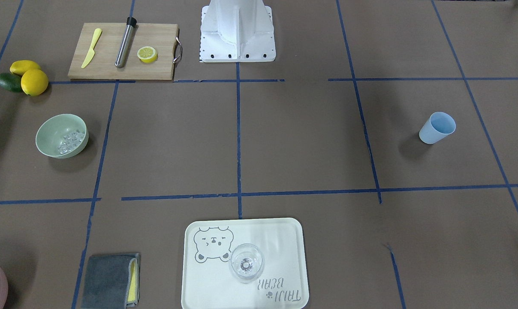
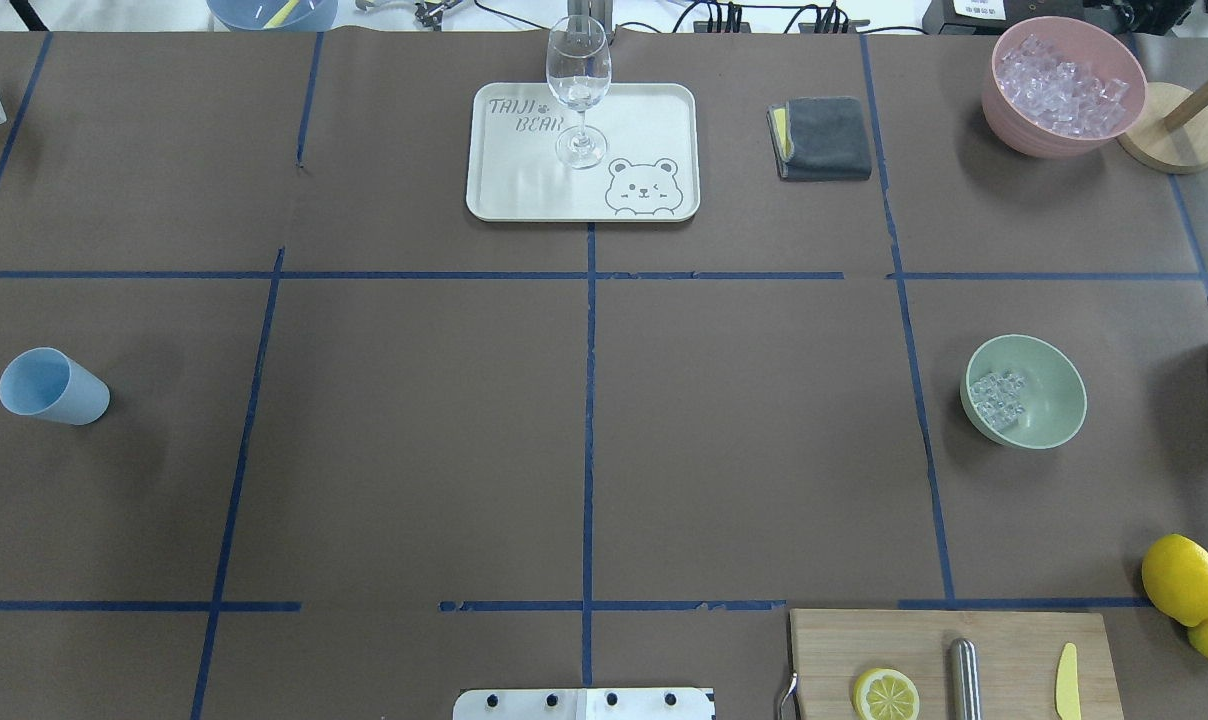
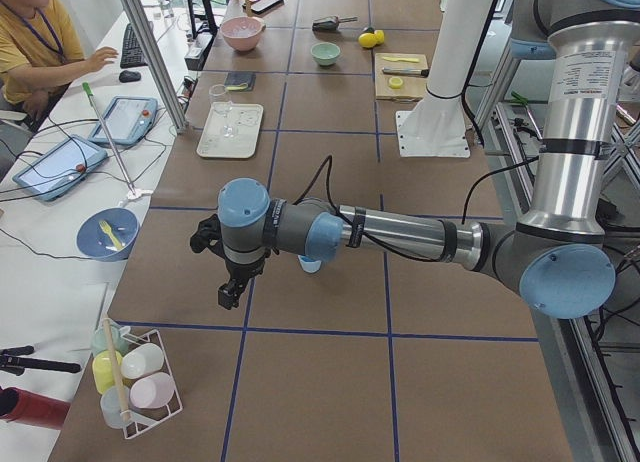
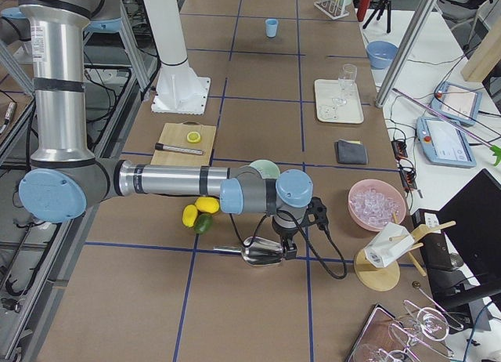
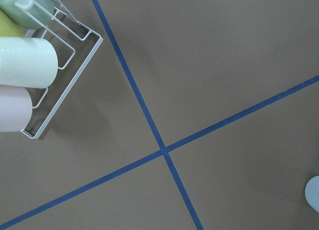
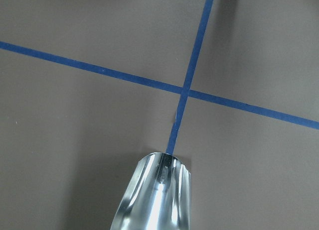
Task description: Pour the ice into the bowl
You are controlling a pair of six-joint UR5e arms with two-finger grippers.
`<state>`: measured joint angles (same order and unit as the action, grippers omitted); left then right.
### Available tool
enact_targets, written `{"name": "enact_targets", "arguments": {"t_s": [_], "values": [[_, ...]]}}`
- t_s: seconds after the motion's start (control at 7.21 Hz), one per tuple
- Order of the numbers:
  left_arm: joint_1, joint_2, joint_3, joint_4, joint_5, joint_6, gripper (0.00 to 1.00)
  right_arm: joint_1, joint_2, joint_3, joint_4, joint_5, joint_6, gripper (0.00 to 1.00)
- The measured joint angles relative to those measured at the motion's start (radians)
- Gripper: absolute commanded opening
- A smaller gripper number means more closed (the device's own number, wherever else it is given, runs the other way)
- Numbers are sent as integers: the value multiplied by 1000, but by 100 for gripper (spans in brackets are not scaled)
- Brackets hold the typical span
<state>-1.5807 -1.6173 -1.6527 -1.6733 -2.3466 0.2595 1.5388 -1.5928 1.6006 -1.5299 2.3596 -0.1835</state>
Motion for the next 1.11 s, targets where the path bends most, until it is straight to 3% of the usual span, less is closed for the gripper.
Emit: {"name": "enact_targets", "arguments": {"t_s": [0.42,1.11], "values": [[-6,91,-84,-51,-73,-277,100,-4,-5,25,-16,-13,61,100],[0,74,17,-46,-61,-312,100,-25,-31,60,-30,-35,108,100]]}}
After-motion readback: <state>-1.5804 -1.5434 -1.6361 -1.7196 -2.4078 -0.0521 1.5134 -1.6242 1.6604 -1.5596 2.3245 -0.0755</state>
